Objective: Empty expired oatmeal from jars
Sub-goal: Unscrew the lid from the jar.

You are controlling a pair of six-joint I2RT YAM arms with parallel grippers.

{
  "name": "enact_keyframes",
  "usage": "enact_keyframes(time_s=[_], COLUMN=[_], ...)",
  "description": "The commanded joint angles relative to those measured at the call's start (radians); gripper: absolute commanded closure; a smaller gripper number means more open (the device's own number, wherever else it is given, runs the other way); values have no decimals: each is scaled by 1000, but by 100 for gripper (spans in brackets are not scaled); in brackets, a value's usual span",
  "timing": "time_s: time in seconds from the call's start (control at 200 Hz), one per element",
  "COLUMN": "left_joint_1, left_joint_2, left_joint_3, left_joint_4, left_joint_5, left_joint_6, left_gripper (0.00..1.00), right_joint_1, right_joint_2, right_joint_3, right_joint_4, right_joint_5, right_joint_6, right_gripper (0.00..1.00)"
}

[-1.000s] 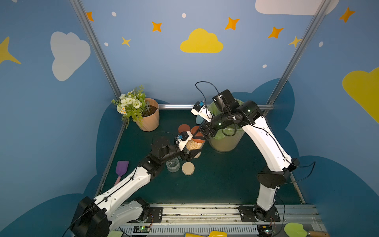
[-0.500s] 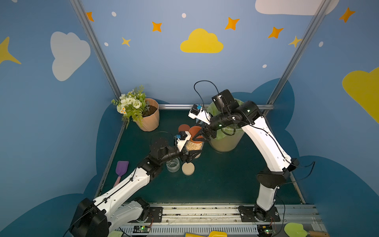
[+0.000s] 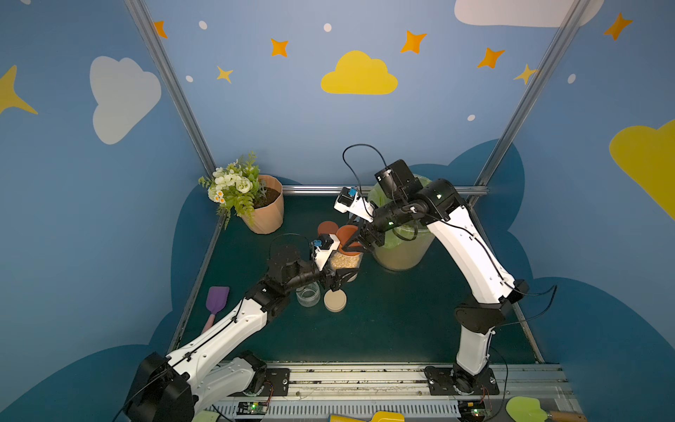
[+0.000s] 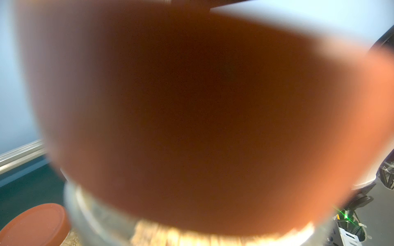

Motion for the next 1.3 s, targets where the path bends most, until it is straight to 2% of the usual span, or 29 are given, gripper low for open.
enact_keyframes(time_s=[0.0,0.23,0.375,0.576,0.811,1.297], left_joint_1=[16,18,19,21,24,24], left_joint_2=[-65,-74,-73,-82,-75,-64], left_joint_3=[54,48,50,50,48,23], left_joint_4=[253,252,240,244,253,291], left_joint_5=[-7,-8,-3,-3,1,11], left_joint_6=[-47,-58,-61,-64,-73,-111], left_gripper=[97,97,97,97,97,97], right_joint_1=[-12,-8,-9,2,8,0], right_joint_2=[37,48,52,66,80,71], right_joint_3=[-15,-22,-30,-52,-58,-52], right_joint_4=[-149,-158,-156,-163,-165,-78], right_joint_5=[65,121,94,152,123,92], right_joint_6=[-26,-17,-23,-19,-20,28], right_gripper=[43,42,42,41,39,41])
